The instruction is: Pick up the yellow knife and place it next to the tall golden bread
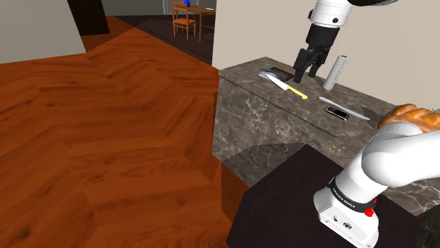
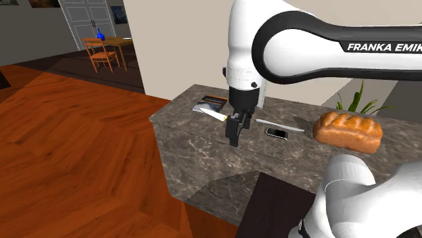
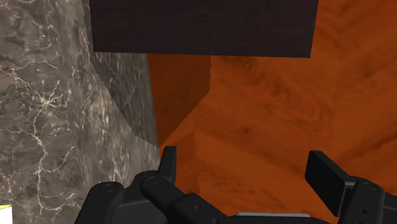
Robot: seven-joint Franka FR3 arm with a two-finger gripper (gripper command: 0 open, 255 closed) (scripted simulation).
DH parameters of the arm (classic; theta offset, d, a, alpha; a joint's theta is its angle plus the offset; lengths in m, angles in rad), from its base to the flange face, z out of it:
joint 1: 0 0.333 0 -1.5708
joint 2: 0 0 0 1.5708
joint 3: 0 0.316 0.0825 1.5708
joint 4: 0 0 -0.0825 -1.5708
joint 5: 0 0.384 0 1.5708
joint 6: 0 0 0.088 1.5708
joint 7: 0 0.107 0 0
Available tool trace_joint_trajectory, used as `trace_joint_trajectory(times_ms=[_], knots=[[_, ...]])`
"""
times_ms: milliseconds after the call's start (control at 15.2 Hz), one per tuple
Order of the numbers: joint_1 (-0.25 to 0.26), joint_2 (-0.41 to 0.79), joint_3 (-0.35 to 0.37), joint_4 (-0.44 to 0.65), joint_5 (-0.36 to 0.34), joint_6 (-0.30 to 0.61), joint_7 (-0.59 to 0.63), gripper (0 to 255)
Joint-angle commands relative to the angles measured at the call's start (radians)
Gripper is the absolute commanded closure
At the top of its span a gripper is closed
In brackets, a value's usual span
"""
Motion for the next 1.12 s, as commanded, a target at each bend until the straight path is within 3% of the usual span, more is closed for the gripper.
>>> trace_joint_trajectory(times_ms=[0, 594, 1056], knots=[[0.0, 0.0, 0.0, 0.0, 0.0, 0.0, 0.0, 0], [-0.06, 0.189, -0.155, 0.007, -0.082, 0.202, -0.16, 0], [-0.089, 0.39, -0.269, 0.084, -0.093, 0.343, -0.287, 0]])
